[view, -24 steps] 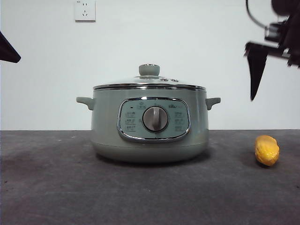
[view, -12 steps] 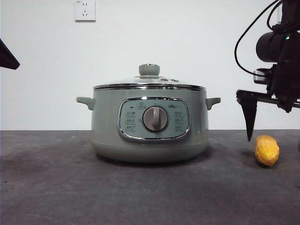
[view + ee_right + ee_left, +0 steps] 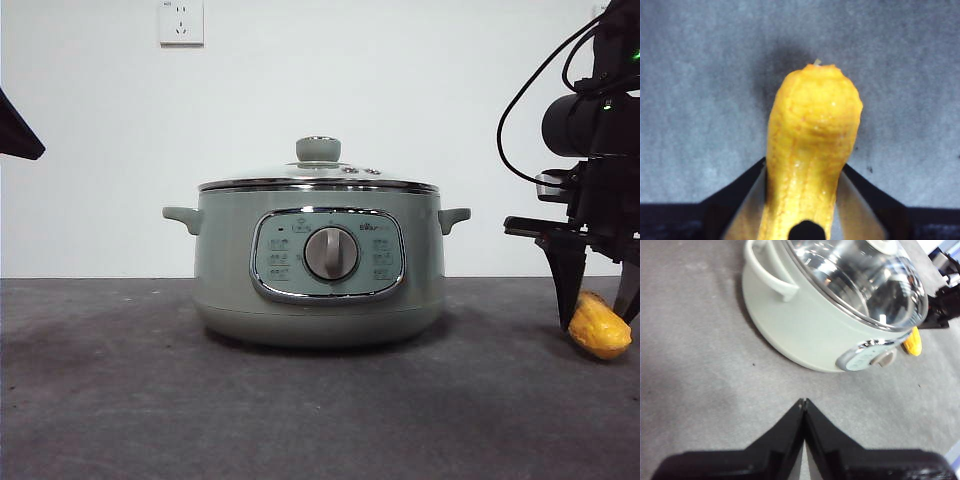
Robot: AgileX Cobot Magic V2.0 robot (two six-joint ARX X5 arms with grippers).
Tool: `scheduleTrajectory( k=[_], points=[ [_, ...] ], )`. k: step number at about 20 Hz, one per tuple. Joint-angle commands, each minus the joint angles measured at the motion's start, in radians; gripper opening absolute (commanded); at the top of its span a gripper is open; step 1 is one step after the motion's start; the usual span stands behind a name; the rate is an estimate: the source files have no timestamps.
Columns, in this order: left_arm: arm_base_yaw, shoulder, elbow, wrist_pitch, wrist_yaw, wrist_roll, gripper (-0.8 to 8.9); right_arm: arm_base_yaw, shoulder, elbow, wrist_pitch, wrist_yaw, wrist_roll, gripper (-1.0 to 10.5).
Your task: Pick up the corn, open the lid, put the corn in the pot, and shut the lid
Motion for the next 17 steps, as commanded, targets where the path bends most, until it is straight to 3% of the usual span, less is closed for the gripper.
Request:
scheduleTrajectory(
  k=[1,8,14,17],
  points=[
    [-0.017,0.002,0.002,0.004,0.032,0.045,-0.05,0.000,0.012,0.002,-0.034,0.011,-0.036,-0.2],
    [-0.117,0.041,0.119,-0.032,0.071,0.053,-0.06,0.000,-0.110,0.003,-0.145,0.022,-0.111,-0.2],
    [-0.209,0.287,0.441,-0.211,0.067,0.132,-0.06,0.000,-0.362,0.003,-0.341,0.021,-0.179,-0.2],
    [-0.262,0.455,0.645,-0.300,-0.021,0.135,0.06,0.000,-0.500,0.003,-0.408,0.021,-0.182,-0.2]
  ],
)
